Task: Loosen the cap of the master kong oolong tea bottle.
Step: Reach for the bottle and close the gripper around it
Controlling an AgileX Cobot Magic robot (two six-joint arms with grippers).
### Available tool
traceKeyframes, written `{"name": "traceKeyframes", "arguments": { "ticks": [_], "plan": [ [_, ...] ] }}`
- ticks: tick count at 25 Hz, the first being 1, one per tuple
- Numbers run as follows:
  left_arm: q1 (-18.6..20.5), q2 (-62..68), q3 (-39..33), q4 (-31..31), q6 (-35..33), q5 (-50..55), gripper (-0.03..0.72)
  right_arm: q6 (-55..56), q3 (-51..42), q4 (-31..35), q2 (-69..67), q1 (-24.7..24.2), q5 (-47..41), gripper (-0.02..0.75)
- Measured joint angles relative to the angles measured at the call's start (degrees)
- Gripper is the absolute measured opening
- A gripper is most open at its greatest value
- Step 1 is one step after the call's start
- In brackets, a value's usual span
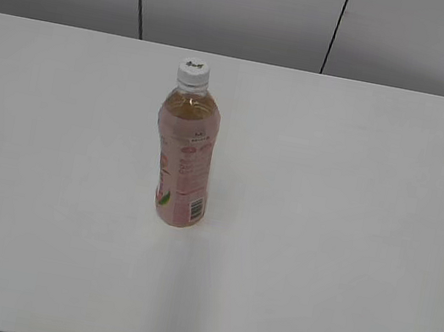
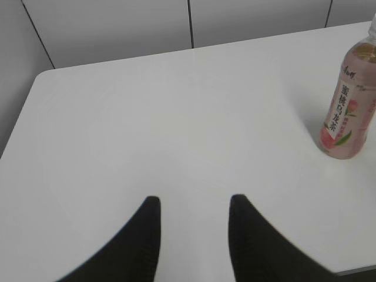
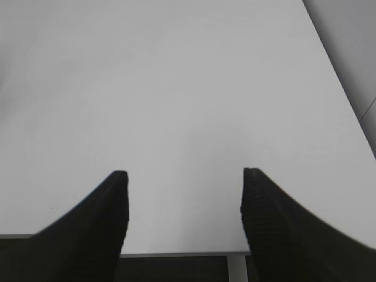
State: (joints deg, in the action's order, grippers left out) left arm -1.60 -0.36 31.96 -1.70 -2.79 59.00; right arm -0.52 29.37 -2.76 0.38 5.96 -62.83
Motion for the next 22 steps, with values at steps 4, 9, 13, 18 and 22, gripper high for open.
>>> {"name": "traceKeyframes", "arguments": {
  "ticks": [4,9,13,18,22],
  "plan": [
    [0.0,0.0,0.0,0.0,0.0,0.0,0.242,0.0,0.0,0.0,0.0,0.0,0.0,0.458],
    [0.0,0.0,0.0,0.0,0.0,0.0,0.242,0.0,0.0,0.0,0.0,0.0,0.0,0.458],
    [0.0,0.0,0.0,0.0,0.0,0.0,0.242,0.0,0.0,0.0,0.0,0.0,0.0,0.458],
    [0.0,0.0,0.0,0.0,0.0,0.0,0.242,0.0,0.0,0.0,0.0,0.0,0.0,0.458],
    [0.0,0.0,0.0,1.7,0.0,0.0,0.242,0.0,0.0,0.0,0.0,0.0,0.0,0.458]
  ]
}}
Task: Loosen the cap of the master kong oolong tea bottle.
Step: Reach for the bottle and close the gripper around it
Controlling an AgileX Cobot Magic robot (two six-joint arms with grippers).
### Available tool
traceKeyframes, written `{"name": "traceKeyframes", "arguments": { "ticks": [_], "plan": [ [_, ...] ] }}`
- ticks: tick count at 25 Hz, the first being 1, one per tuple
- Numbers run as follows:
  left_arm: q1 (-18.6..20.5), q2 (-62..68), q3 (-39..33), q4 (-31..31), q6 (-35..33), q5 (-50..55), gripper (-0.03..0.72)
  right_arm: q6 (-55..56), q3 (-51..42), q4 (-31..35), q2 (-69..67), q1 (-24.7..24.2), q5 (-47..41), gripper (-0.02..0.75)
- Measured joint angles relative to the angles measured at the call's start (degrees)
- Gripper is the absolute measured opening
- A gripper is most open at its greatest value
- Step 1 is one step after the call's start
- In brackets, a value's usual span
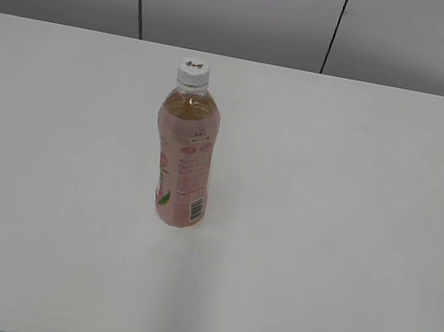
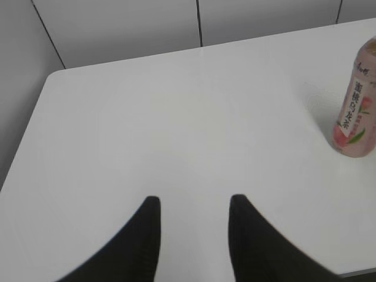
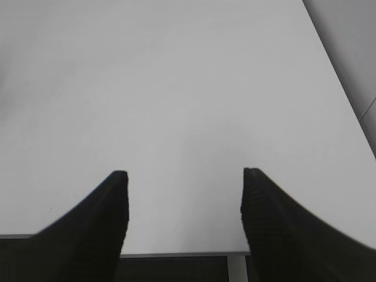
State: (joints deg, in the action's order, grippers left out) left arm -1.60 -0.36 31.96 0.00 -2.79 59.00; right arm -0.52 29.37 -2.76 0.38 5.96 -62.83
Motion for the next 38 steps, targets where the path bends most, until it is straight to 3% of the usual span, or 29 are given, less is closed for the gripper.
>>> {"name": "traceKeyframes", "arguments": {
  "ticks": [16,22,24,28,31,38],
  "plan": [
    [0.0,0.4,0.1,0.0,0.0,-0.5,0.242,0.0,0.0,0.0,0.0,0.0,0.0,0.458],
    [0.0,6.7,1.8,-8.0,-2.3,-10.4,0.245,0.0,0.0,0.0,0.0,0.0,0.0,0.458],
    [0.0,10.3,1.8,-10.9,-3.8,-13.1,0.277,0.0,0.0,0.0,0.0,0.0,0.0,0.458],
    [0.0,19.5,1.8,-16.4,-9.9,-17.9,0.447,0.0,0.0,0.0,0.0,0.0,0.0,0.458],
    [0.0,25.9,1.8,-19.3,-13.8,-22.1,0.534,0.0,0.0,0.0,0.0,0.0,0.0,0.458],
    [0.0,36.4,1.8,-30.3,-29.3,-31.6,0.561,0.0,0.0,0.0,0.0,0.0,0.0,0.458]
  ]
}}
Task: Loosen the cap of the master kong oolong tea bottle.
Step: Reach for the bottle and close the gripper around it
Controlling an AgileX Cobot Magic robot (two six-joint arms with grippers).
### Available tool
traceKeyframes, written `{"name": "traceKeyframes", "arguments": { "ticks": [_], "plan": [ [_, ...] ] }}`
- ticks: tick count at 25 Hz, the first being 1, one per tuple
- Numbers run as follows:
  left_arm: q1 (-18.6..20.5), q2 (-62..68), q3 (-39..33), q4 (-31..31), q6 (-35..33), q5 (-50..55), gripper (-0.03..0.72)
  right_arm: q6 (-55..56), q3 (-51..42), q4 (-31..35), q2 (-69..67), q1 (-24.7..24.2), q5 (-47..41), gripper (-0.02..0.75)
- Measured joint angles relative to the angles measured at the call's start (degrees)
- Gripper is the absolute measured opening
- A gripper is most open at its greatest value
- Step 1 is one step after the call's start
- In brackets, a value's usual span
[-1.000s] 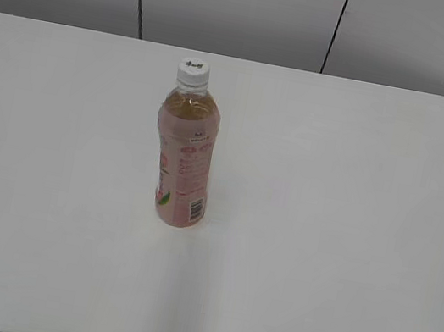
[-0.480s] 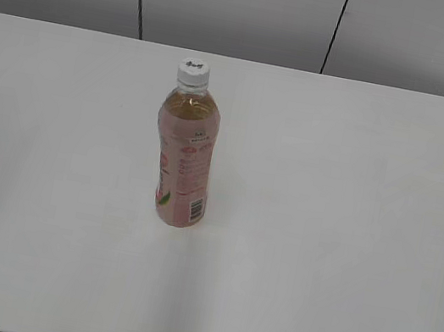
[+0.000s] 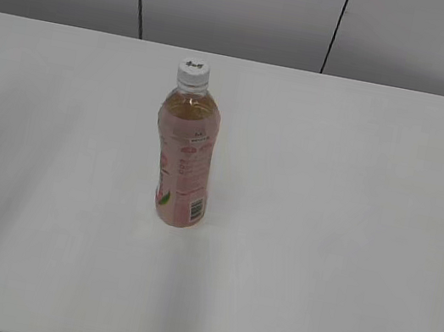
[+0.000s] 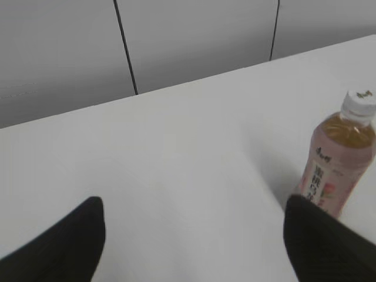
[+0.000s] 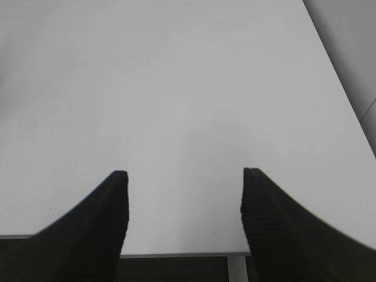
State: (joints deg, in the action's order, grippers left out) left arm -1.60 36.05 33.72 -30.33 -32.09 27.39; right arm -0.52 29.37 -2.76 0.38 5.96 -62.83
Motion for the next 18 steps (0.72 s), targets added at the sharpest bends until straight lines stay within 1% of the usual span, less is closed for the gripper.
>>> {"name": "traceKeyframes", "arguments": {
  "ticks": [2,4,6,7,11,18],
  "plan": [
    [0.0,2.2,0.0,-3.7,-2.9,-3.6,0.561,0.0,0.0,0.0,0.0,0.0,0.0,0.458],
    [0.0,4.1,0.0,-7.1,-7.3,-6.3,0.561,0.0,0.0,0.0,0.0,0.0,0.0,0.458],
    [0.0,6.2,-0.4,-9.5,-11.6,-8.1,0.561,0.0,0.0,0.0,0.0,0.0,0.0,0.458],
    [0.0,7.1,-0.7,-10.3,-12.8,-8.6,0.561,0.0,0.0,0.0,0.0,0.0,0.0,0.458],
    [0.0,11.9,-1.0,-11.2,-14.4,-9.3,0.561,0.0,0.0,0.0,0.0,0.0,0.0,0.458],
    [-0.1,11.9,-1.0,-12.3,-14.7,-10.4,0.557,0.0,0.0,0.0,0.0,0.0,0.0,0.458]
  ]
}}
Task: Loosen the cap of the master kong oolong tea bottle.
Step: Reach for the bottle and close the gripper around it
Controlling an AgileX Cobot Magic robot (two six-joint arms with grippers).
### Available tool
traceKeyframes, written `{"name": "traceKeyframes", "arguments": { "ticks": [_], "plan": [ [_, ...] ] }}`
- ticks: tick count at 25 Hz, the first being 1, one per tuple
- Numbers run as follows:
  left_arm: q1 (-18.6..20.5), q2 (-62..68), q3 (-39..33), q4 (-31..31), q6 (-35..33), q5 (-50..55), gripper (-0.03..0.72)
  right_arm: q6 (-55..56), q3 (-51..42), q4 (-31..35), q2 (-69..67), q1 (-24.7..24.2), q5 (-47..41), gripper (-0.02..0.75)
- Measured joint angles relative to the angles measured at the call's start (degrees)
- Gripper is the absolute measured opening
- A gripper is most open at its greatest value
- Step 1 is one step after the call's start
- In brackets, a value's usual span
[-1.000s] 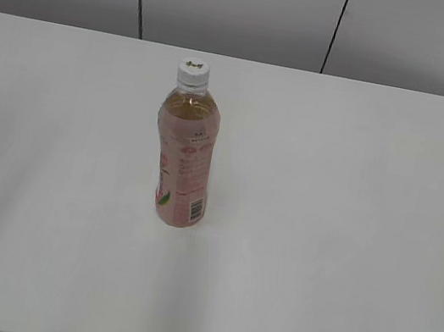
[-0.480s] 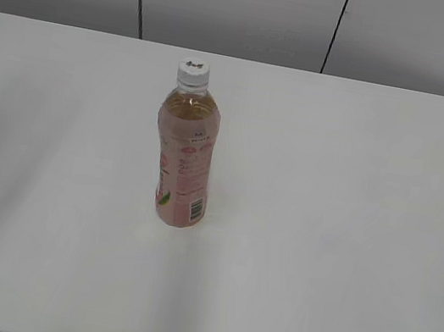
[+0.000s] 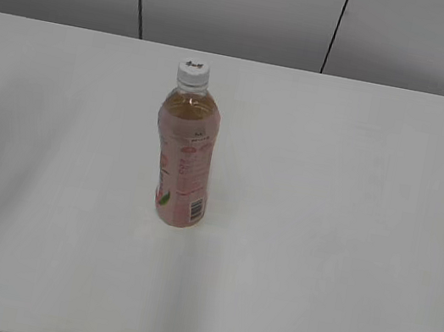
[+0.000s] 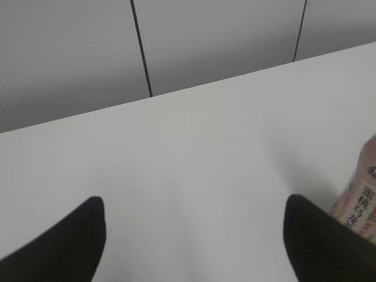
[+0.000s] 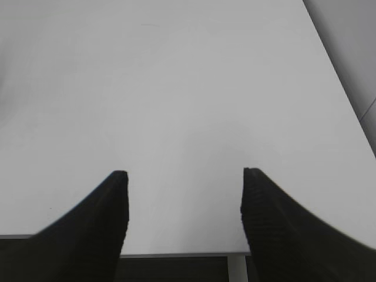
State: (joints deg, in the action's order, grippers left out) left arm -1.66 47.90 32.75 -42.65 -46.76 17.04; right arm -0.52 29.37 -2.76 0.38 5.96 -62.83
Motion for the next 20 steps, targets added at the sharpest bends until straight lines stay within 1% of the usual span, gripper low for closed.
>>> {"name": "traceKeyframes", "arguments": {
  "ticks": [3,9,13,15,17,18,20],
  "plan": [
    [0.0,0.0,0.0,-1.8,0.0,1.2,0.557,0.0,0.0,0.0,0.0,0.0,0.0,0.458],
    [0.0,0.0,0.0,-2.8,0.0,3.7,0.557,0.0,0.0,0.0,0.0,0.0,0.0,0.458],
    [0.0,0.0,0.0,-5.9,-0.5,3.9,0.557,0.0,0.0,0.0,0.0,0.0,0.0,0.458],
    [0.0,0.0,0.0,-6.5,-0.9,3.9,0.557,0.0,0.0,0.0,0.0,0.0,0.0,0.458],
    [0.0,0.0,0.0,-5.4,-0.3,3.9,0.557,0.0,0.0,0.0,0.0,0.0,0.0,0.458],
    [0.0,0.0,0.0,-3.6,1.2,3.8,0.557,0.0,0.0,0.0,0.0,0.0,0.0,0.458],
    [-0.1,0.0,0.0,2.0,8.5,3.0,0.557,0.0,0.0,0.0,0.0,0.0,0.0,0.458]
  ]
}}
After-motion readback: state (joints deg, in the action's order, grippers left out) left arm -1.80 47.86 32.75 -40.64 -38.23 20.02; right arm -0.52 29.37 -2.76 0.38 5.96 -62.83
